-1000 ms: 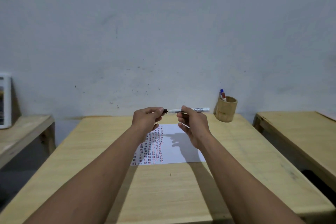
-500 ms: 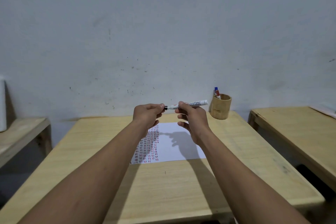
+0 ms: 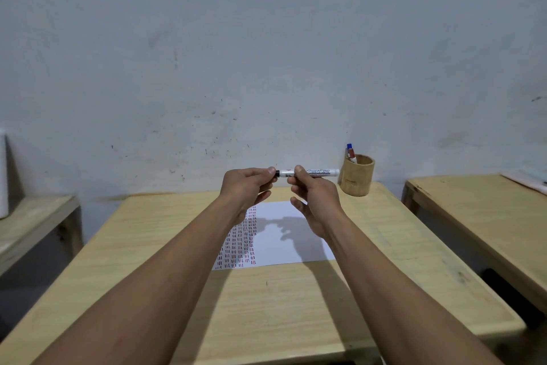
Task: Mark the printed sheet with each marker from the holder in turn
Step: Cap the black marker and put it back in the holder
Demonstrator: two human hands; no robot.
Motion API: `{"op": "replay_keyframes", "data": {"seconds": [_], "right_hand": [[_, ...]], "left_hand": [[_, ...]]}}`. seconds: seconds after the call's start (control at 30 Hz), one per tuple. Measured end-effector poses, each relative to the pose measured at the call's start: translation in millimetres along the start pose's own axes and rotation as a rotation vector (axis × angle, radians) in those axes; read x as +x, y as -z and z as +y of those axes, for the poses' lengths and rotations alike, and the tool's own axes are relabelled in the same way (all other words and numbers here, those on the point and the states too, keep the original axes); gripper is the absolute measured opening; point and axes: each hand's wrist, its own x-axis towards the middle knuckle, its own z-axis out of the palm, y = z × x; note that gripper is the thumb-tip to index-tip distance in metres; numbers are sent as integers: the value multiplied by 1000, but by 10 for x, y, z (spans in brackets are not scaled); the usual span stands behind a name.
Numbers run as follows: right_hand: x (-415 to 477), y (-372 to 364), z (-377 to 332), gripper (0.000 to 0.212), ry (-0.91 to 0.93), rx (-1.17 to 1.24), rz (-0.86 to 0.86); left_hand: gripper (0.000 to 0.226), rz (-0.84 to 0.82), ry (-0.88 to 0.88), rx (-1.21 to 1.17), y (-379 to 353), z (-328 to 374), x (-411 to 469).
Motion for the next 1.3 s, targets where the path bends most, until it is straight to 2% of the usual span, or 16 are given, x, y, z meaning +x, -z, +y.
{"op": "replay_keyframes", "data": {"seconds": [0.13,0.2,0.3,0.33,0.37,0.43,0.47,0.6,0.67,0.8,0.93,1.2,1.27,1.3], "right_hand": [[33,26,-39,15,-39,150,26],[75,11,-74,22,-33,229,98],[168,27,-117,64,99,186,209],[180,52,-146,71,152,132,213],[181,76,-181,64,193,48,205],[175,145,-278,28,255,-172,182],[183,193,-329,19,271,-295,169],[332,470,-482,13,331,-735,106],[440,629,-557,8,355,-875,116],[688,930,-760,9,420,-1001,204],[942,1168,-1010,16,480,-987,262],[1566,1467,-1174,18,565,-1018,363],[1695,1522,-1132,12,542,-1040,361],[1749,1545,-1101,10,520,-1057,350]], "left_hand": [[11,-8,-36,7,-118,45,-20],[11,3,-69,47,-199,59,-21],[13,46,-136,132,-335,85,23],[13,59,-160,167,-383,100,50],[14,71,-184,207,-431,122,79],[12,92,-244,280,-542,191,139],[11,96,-274,306,-607,236,169],[11,57,-363,417,-908,377,290],[16,15,-391,480,-1082,401,341],[33,21,-369,471,-1401,280,543],[21,-28,-290,511,-1632,-84,801],[75,-163,-172,671,-2090,-796,1254],[81,-163,-176,682,-2164,-882,1342],[76,-165,-180,661,-2191,-915,1372]]}}
